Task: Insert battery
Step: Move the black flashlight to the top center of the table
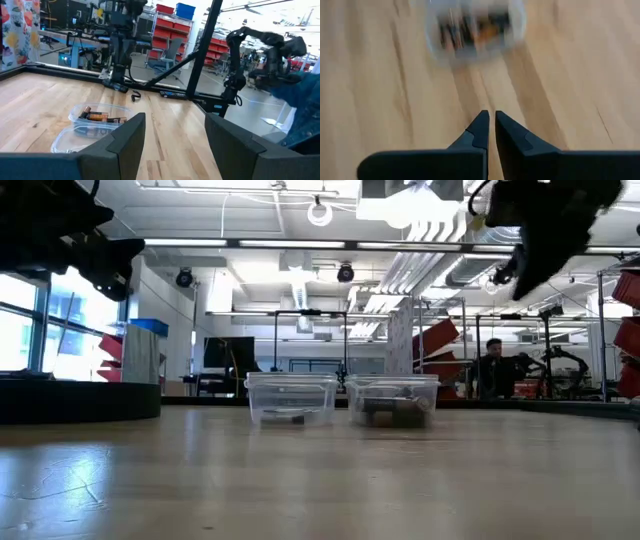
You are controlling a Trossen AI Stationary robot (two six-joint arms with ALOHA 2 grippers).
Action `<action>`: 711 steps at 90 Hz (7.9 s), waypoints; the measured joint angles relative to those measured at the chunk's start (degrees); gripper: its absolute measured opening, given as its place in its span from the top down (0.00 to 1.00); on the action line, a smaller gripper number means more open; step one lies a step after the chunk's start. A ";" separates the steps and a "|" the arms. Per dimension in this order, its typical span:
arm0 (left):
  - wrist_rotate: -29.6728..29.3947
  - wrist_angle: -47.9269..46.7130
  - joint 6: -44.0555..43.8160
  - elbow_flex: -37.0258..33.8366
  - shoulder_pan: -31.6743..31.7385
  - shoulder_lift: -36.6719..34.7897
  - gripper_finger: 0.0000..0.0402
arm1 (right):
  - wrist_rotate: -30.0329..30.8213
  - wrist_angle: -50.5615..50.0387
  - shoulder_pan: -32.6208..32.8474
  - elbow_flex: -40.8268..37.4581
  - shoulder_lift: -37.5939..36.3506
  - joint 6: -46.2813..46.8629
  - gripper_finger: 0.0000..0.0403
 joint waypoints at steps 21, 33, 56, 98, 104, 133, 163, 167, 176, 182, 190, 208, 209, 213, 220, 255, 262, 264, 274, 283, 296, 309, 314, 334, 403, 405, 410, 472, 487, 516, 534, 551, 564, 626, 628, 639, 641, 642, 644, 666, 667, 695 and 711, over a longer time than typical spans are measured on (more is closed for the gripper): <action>0.01 0.00 0.00 0.00 0.01 -0.01 0.53 | -3.30 -14.47 1.97 0.73 9.45 -2.66 0.87; 0.01 0.00 0.01 0.00 0.01 0.00 0.53 | -4.19 -15.94 3.27 -0.97 14.95 -6.37 0.70; -0.01 0.00 0.01 0.00 0.00 -0.02 0.53 | -4.66 -15.95 6.59 -5.09 26.13 -13.61 0.53; -0.04 0.00 7.55 0.00 0.01 -0.02 0.53 | -5.23 -15.70 10.88 -4.99 39.09 -14.38 0.60; -0.03 0.00 7.55 0.00 0.00 -0.02 0.53 | -5.05 -15.71 11.20 -4.96 40.48 -14.20 0.60; -0.04 -0.02 7.65 -0.01 0.02 -0.01 0.53 | 1.43 -9.86 10.34 3.88 42.51 -13.47 0.60; -1.75 0.61 -12.23 -0.01 0.02 0.00 0.53 | -0.38 -17.85 6.24 15.78 39.67 -12.92 0.60; -2.63 0.69 -14.14 0.00 0.02 -0.02 0.53 | -3.47 -18.05 5.93 15.02 37.85 -10.19 0.60; -7.64 1.83 -14.75 -0.02 0.00 -0.02 0.53 | -6.92 -18.32 5.86 11.48 32.93 -3.42 0.60; -12.45 2.85 -13.32 0.00 0.02 -0.01 0.53 | -7.93 -16.88 5.90 7.99 29.35 0.75 0.60; -19.13 3.92 -9.95 0.00 0.02 -0.02 0.53 | -9.85 -13.62 5.72 2.46 25.35 5.26 0.60; -28.45 4.03 -8.32 -0.01 0.02 -0.02 0.53 | -10.82 -3.94 2.90 -8.64 20.84 10.83 0.60; -28.90 4.05 -8.02 0.00 0.02 -0.02 0.53 | -10.83 -3.31 2.67 -9.00 20.78 10.87 0.60; -30.52 4.26 -7.42 0.00 0.02 -0.02 0.53 | -10.80 -1.13 1.95 -10.32 20.63 11.02 0.60; -31.95 4.51 -7.22 -0.02 0.04 -0.02 0.53 | -10.76 2.45 1.12 -11.84 20.63 10.98 0.60; -35.05 8.30 -0.44 -0.02 0.04 -0.02 0.53 | -9.05 9.02 -0.02 -16.62 20.85 13.59 0.61; -34.41 8.15 -0.40 -0.02 0.04 0.00 0.53 | -9.08 8.59 0.16 -16.68 20.87 14.25 0.63; -34.34 8.01 -0.40 -0.02 0.04 0.00 0.53 | -9.16 8.59 0.16 -16.66 20.89 14.26 0.64; -34.18 6.71 0.13 -0.02 0.04 0.04 0.53 | -9.51 9.40 0.18 -16.66 20.93 14.19 0.70; -32.84 4.90 1.39 -0.02 0.04 0.04 0.53 | -9.82 9.44 -0.24 -16.56 20.92 14.24 0.78; -28.18 5.07 3.98 -0.02 0.04 0.04 0.53 | -8.96 8.47 -1.93 -13.53 21.39 14.01 0.80; -26.37 6.60 8.05 -0.02 0.02 0.04 0.53 | -1.04 11.97 -3.99 -5.13 21.16 9.06 0.80; -26.23 6.21 8.54 -0.01 0.02 0.12 0.53 | 1.52 12.94 -4.45 -2.45 21.22 5.86 0.80; -21.47 6.13 5.60 0.00 0.00 4.02 0.53 | 8.54 19.12 -5.71 3.32 21.20 -2.92 0.80; -26.08 30.83 1.15 1.27 15.08 51.22 0.53 | 1.95 62.87 -22.76 -12.07 26.55 -14.38 0.80; -25.27 31.26 1.13 1.76 15.70 52.49 0.53 | 1.59 63.90 -22.73 -12.05 27.30 -14.58 0.80; -23.57 32.42 1.08 3.09 16.76 55.74 0.53 | -0.05 66.40 -22.36 -11.97 28.79 -14.56 0.80; -21.91 53.42 9.67 17.37 17.38 89.07 0.53 | -0.18 84.28 -17.01 -12.00 31.11 -20.90 0.81; -22.13 49.82 9.54 17.42 17.26 91.38 0.53 | 0.96 84.40 -17.00 -12.00 31.10 -20.94 0.81; -23.67 48.82 5.46 17.68 18.13 93.28 0.53 | 2.84 87.43 -17.00 -11.96 31.08 -21.97 0.81; -19.97 56.14 7.94 19.40 18.99 93.26 0.53 | 2.86 89.21 -17.00 -11.96 31.07 -22.35 0.81; -19.93 55.47 10.53 19.58 18.84 93.31 0.53 | 3.00 89.08 -17.00 -11.96 31.06 -22.45 0.81; -19.93 51.64 10.14 19.56 18.69 93.31 0.53 | 3.13 89.13 -17.00 -11.96 31.06 -22.45 0.81; -20.64 63.40 3.58 4.05 17.43 81.25 0.53 | 3.34 88.71 -17.00 -11.96 31.06 -21.90 0.81; -20.63 62.85 3.87 3.44 17.18 80.78 0.53 | 3.34 88.79 -17.00 -11.96 31.06 -21.90 0.81; -20.58 61.51 2.77 0.24 15.85 80.17 0.53 | 3.37 89.02 -17.00 -11.96 31.06 -21.94 0.81; -20.58 61.30 2.20 -0.16 15.60 80.23 0.53 | 3.46 89.05 -17.00 -11.96 31.06 -21.94 0.81; -20.66 60.85 1.87 -0.19 15.49 80.30 0.53 | 3.56 89.06 -17.00 -11.96 31.06 -21.94 0.81; -20.67 60.26 1.17 -0.17 15.24 80.33 0.53 | 3.80 89.10 -17.00 -11.96 31.06 -21.94 0.81; -20.71 58.80 1.58 -0.15 12.74 80.24 0.53 | 5.02 89.11 -17.00 -11.94 31.06 -21.97 0.81; -20.66 58.72 1.62 -0.15 12.65 80.24 0.53 | 5.01 89.11 -17.00 -11.94 31.06 -21.97 0.81; -20.25 56.63 2.89 -0.15 11.93 80.28 0.53 | 5.00 88.67 -16.97 -11.94 31.06 -21.84 0.81; -20.82 55.56 13.21 -0.15 11.93 80.28 0.53 | 4.74 88.67 -16.96 -11.94 31.06 -21.94 0.81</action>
